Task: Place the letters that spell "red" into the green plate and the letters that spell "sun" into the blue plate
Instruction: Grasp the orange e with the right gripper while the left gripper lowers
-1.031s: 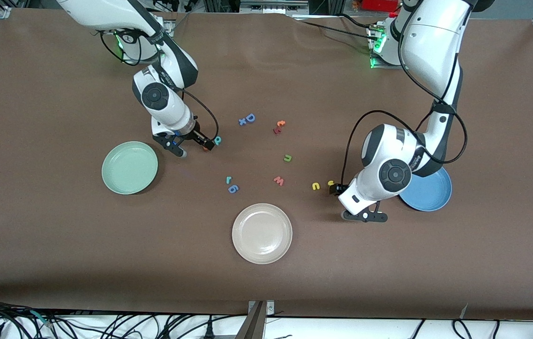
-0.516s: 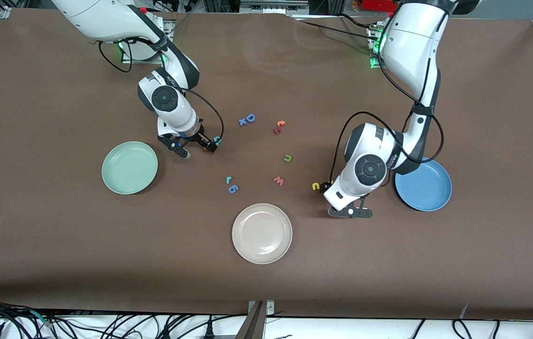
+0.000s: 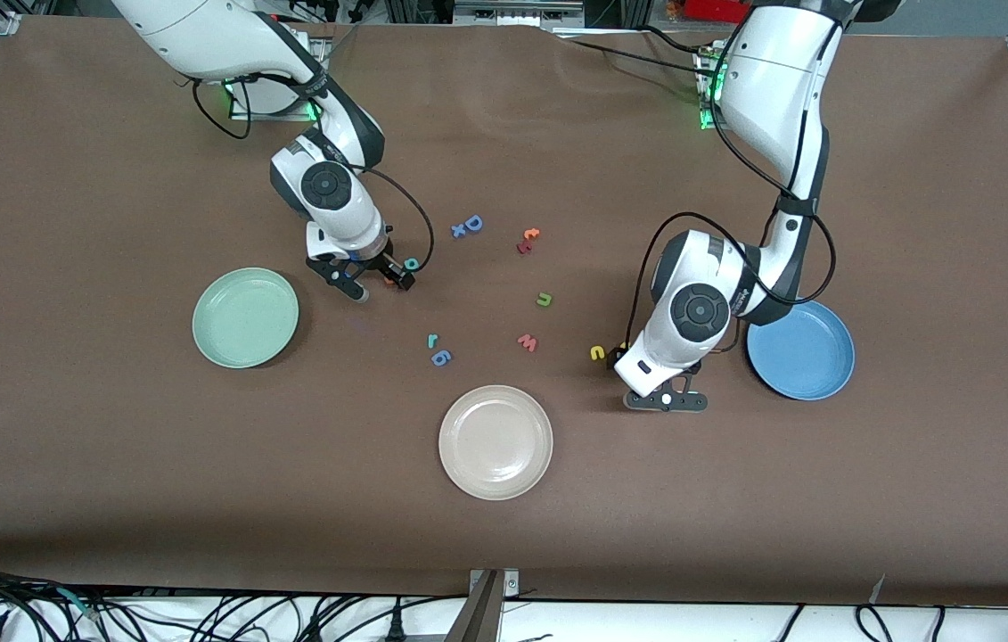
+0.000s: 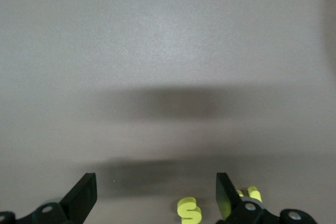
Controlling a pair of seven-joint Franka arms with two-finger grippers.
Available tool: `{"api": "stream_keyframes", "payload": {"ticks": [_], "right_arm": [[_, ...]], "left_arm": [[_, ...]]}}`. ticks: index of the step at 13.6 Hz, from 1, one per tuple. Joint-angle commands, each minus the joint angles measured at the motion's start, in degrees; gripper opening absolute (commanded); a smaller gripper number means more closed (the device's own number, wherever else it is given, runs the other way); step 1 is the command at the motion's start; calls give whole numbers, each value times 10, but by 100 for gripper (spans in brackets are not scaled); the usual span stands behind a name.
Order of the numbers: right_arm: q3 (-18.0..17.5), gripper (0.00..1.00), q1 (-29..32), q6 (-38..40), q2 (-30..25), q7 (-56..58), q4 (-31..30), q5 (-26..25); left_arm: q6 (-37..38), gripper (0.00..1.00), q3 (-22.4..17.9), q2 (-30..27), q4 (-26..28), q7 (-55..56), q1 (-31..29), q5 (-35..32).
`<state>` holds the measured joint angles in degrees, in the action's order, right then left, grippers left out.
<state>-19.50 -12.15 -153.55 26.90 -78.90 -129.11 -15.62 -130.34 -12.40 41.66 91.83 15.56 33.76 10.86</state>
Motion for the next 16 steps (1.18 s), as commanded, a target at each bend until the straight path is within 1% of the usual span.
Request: {"api": "stream_keyframes", "payload": {"ticks": [1, 2, 3, 4, 6, 9, 10, 12, 13, 14, 16], "right_arm": [[19, 36, -18, -4, 19, -17, 10, -17], [19, 26, -17, -4, 19, -17, 10, -17], [19, 21, -18, -4, 18, -20, 10, -18], [19, 20, -17, -4, 18, -20, 10, -17], [19, 20, -17, -4, 18, -20, 10, -17], [26, 20, -15, 3, -2, -19, 16, -19], [28, 20, -15, 26, -8, -17, 30, -20], [28, 20, -13, 106, -11, -14, 82, -19], [27, 20, -13, 135, -11, -13, 104, -19], [28, 20, -11, 156, -12, -7, 113, -18], [36, 20, -1, 187, -32, 29, 116, -17]], "left_arm": [[-2, 100, -17, -36, 30, 40, 38, -7], [-1, 100, -18, -39, 30, 54, 44, -7], [-1, 100, -18, -44, 31, 65, 46, -7], [-2, 100, -18, -45, 32, 67, 46, -9], [-3, 100, -18, -57, 51, 66, 46, -13], [-3, 100, -18, -76, 74, 63, 41, -14], [-3, 100, -18, -77, 77, 63, 42, -14], [-10, 100, -17, -77, 90, 64, 45, -15], [-31, 100, -15, -77, 101, 64, 46, -16], [-55, 100, -12, -78, 119, 67, 46, -23], [-66, 100, -8, -81, 127, 71, 46, -23]]}}
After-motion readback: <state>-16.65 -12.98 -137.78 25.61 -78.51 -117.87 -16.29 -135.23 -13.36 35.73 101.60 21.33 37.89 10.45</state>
